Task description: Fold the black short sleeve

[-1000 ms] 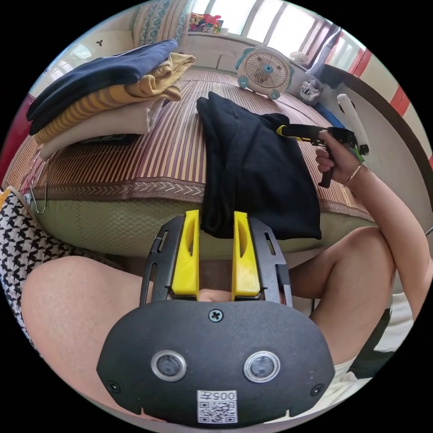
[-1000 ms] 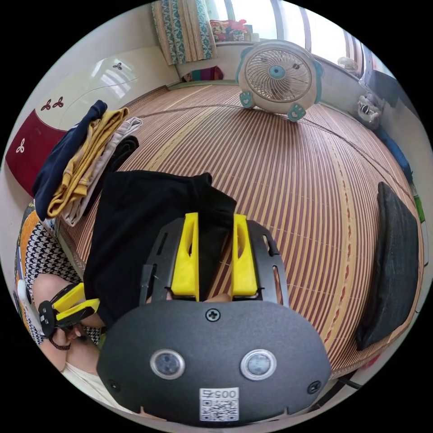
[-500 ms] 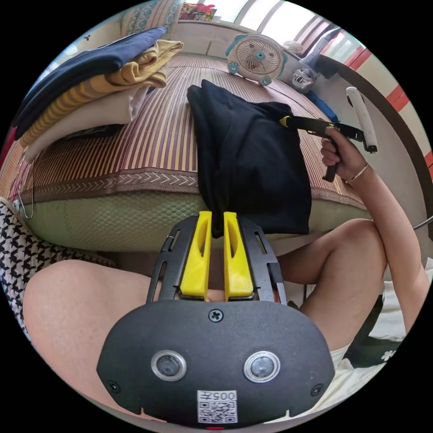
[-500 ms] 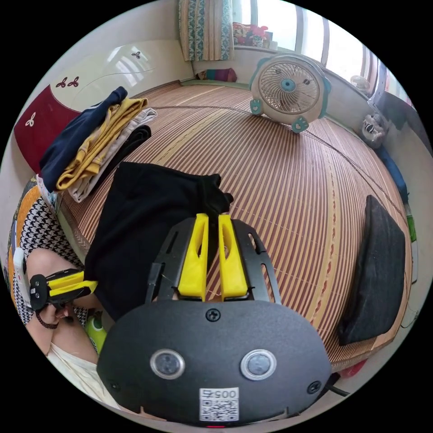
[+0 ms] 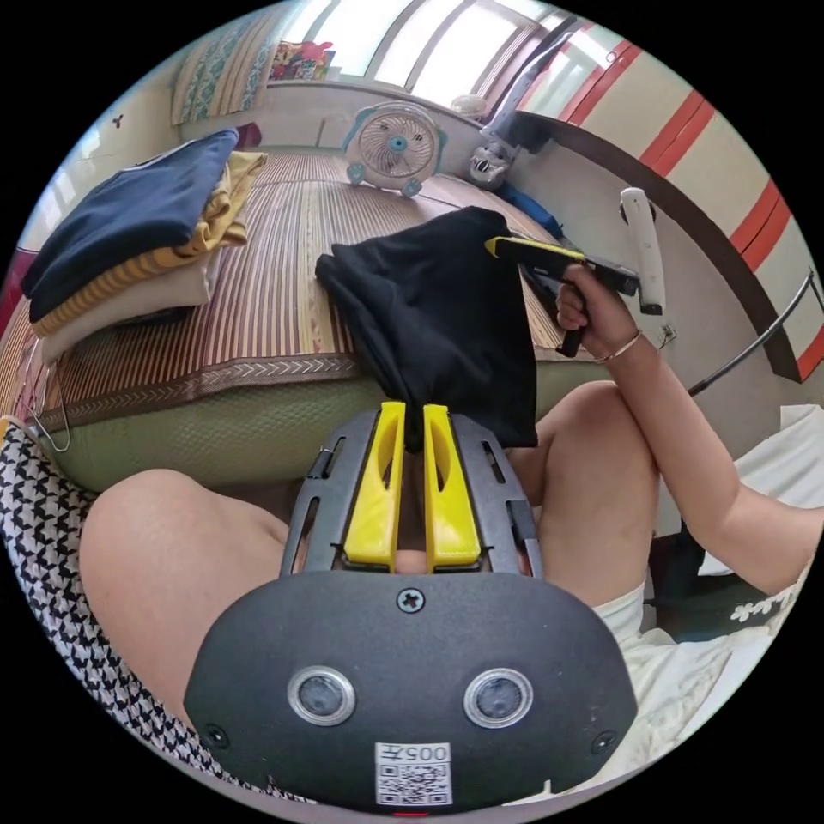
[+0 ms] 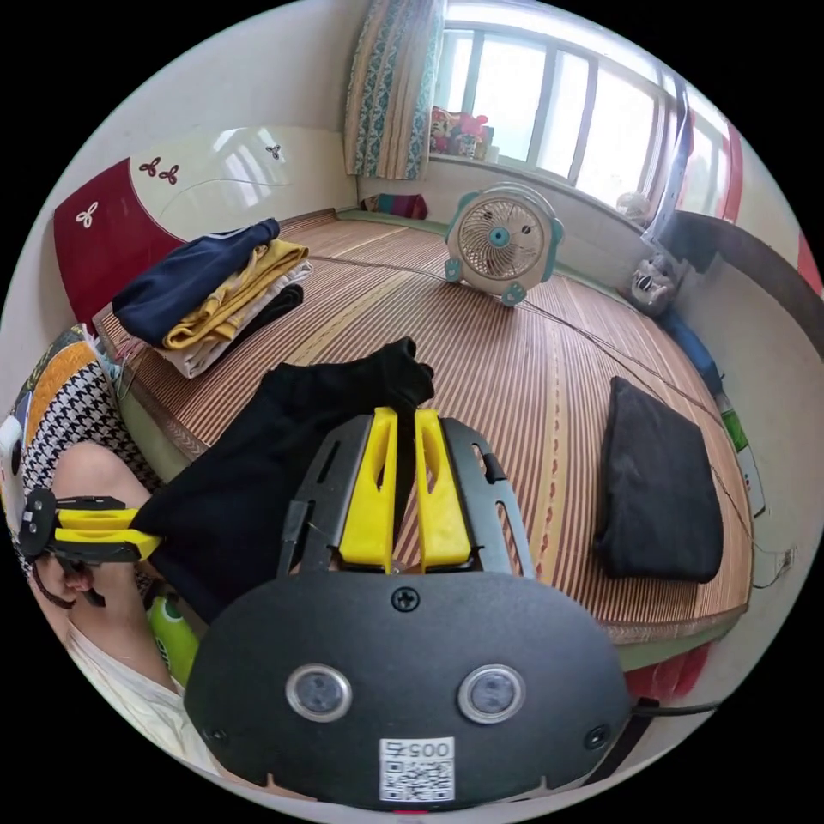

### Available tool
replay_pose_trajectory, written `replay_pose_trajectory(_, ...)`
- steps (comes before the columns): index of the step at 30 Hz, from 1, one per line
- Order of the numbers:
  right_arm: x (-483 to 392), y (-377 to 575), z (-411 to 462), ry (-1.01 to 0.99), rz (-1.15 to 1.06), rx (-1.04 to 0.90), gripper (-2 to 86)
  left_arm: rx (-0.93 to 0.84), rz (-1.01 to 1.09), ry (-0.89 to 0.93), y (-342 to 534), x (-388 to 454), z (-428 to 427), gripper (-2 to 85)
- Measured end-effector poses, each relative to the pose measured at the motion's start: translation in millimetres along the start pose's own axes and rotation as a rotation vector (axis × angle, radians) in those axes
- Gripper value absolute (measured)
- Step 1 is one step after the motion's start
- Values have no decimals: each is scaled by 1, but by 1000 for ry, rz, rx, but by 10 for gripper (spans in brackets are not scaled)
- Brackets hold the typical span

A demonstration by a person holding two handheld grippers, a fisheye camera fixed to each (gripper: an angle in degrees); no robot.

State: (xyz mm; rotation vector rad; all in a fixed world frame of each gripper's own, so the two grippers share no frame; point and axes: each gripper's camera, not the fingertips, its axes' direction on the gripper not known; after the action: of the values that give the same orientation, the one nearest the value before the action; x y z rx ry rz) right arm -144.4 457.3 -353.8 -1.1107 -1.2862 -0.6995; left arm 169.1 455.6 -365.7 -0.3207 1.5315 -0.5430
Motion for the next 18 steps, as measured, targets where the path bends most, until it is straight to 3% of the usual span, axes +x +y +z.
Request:
replay_pose_trajectory(9, -69, -9, -112, 71, -100, 160, -6, 151, 62, 34, 13, 3, -93, 49)
replay_pose_trajectory(18, -175, -122, -210, 103, -232, 390, -4, 419, 68, -95, -9, -68, -247, 51)
